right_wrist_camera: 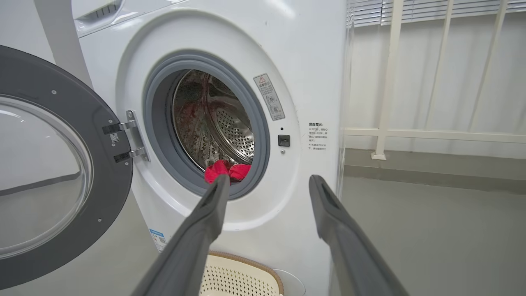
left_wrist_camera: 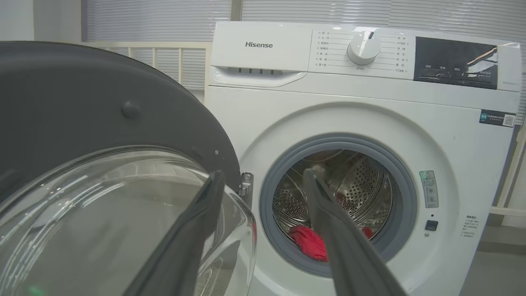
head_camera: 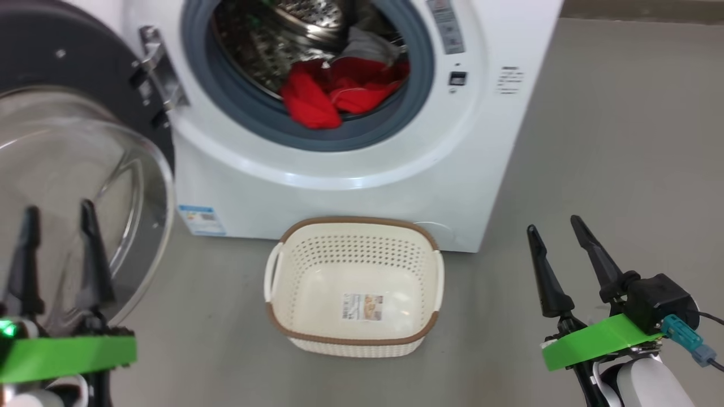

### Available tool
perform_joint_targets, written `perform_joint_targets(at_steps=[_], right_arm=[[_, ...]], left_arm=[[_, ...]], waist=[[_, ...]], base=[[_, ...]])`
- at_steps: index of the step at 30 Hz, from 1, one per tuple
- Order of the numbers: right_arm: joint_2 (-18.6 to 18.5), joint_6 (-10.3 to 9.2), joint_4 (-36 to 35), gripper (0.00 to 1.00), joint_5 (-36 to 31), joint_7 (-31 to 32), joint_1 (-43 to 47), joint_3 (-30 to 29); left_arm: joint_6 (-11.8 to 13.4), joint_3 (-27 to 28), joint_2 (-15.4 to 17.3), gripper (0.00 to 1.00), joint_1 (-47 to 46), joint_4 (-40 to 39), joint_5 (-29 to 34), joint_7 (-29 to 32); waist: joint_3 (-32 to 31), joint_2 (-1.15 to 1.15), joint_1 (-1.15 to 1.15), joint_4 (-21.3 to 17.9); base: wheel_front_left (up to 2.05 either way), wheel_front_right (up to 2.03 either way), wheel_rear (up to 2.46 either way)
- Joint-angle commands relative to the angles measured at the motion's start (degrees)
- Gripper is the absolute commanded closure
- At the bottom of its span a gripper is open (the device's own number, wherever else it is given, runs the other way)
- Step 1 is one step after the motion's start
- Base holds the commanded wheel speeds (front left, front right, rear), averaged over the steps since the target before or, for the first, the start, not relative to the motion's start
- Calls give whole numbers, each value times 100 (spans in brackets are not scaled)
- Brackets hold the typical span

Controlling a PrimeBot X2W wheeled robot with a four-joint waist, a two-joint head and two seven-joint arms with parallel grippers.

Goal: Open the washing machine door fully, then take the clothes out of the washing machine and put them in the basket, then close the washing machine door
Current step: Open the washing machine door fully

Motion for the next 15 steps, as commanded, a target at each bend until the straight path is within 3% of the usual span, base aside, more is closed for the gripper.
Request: perform_joint_targets(at_steps=[1,6,15], right_arm=[[9,36,-187,0,20,-37,-75,111],[9,36,-376,0,-350,-37,-26,142],[10,36,-707,0,-330,-37,209,-15]], left_arm=[[-30,136,203,0,-38,-172,-28,-26],[-85,-306,338,0,291,-362,-329,-45],[-94,-610,542,0,986,-434,-441,-58]], waist=[[-102,0,0,-269],[-145,0,0,-616],[-334,0,0,-1137]], base=[[0,0,0],[0,0,0],[0,0,0]])
